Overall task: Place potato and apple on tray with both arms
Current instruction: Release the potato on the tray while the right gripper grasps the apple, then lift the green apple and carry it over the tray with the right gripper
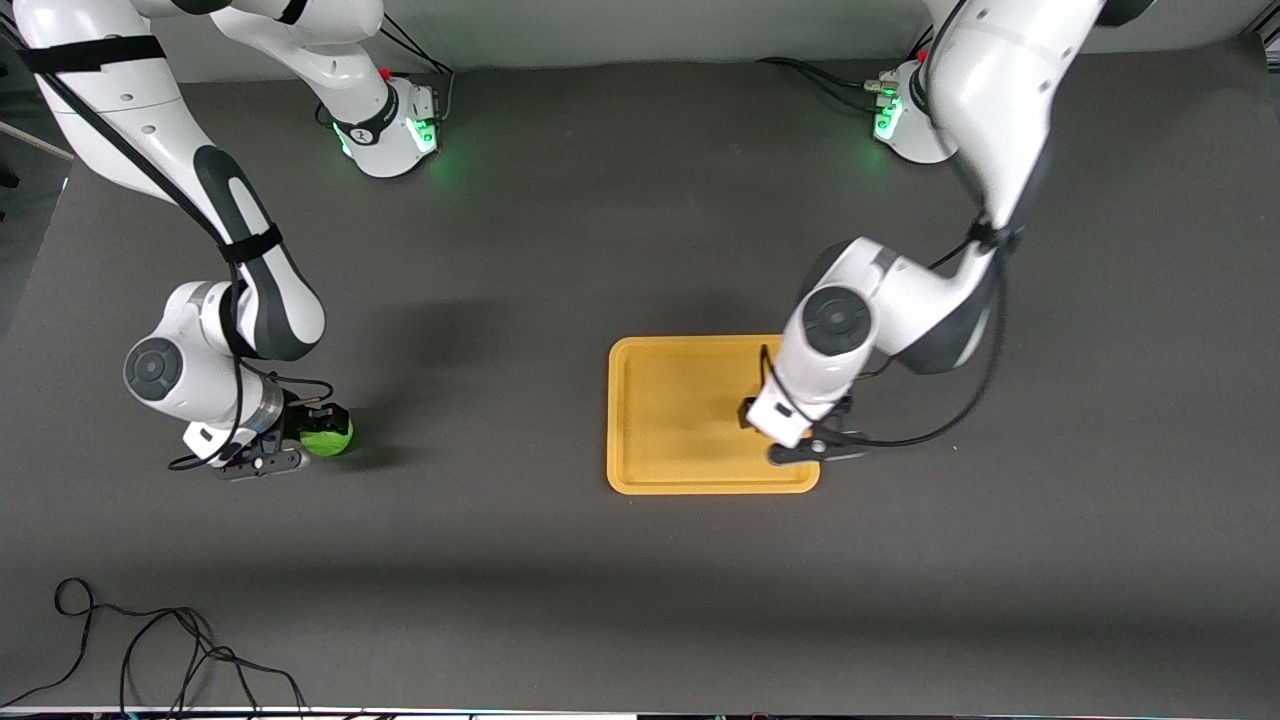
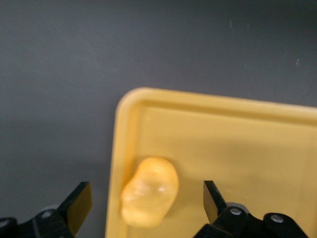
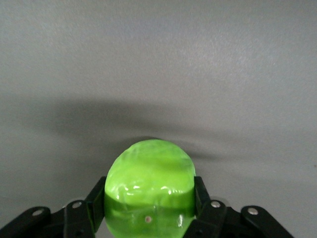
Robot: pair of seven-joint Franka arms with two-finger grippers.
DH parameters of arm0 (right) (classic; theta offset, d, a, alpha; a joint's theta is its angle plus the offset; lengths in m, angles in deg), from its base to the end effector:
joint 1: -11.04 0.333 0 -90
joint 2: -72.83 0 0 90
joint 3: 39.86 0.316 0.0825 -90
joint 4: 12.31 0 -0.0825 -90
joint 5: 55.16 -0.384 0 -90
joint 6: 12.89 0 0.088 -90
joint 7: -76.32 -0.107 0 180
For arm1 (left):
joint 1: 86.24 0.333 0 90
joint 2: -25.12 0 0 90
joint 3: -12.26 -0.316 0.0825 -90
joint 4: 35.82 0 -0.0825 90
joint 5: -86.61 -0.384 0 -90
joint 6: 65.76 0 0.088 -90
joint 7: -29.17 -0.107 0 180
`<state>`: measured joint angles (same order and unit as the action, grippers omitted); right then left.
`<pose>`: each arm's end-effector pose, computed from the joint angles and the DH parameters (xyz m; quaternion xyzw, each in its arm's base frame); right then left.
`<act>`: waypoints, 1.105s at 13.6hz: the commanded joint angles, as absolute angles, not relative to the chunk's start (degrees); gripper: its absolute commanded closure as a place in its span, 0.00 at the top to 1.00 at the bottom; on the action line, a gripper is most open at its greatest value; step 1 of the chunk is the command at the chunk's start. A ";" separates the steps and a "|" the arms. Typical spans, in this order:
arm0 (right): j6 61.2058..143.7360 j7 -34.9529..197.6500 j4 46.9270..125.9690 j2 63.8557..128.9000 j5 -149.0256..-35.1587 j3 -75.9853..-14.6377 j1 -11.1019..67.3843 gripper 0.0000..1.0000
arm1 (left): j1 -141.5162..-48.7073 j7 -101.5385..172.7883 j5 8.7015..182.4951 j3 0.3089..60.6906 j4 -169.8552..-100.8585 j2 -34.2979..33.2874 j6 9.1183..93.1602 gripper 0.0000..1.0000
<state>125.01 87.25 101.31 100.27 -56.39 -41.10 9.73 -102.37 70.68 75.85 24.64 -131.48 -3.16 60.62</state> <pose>0.6058 -0.0265 0.2170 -0.9974 -0.0660 0.0271 0.0052 0.6081 -0.3040 0.3296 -0.9965 -0.0736 -0.0385 0.0055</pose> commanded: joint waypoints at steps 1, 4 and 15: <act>118.44 88.53 95.46 100.78 -57.97 -40.83 9.81 0.27 | -97.24 61.91 75.88 25.09 -132.76 5.84 53.63 1.00; 108.62 88.62 90.10 96.66 -57.88 -40.83 9.99 0.27 | -90.92 49.78 80.89 25.01 -130.66 11.65 42.99 1.00; 79.40 72.06 69.96 86.27 -57.71 -40.74 21.46 0.23 | -78.05 26.62 85.90 23.61 -133.63 23.69 32.42 1.00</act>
<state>80.36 80.46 72.10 84.74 -57.56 -40.48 14.60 -76.86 27.78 85.00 24.15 -130.76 20.36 32.81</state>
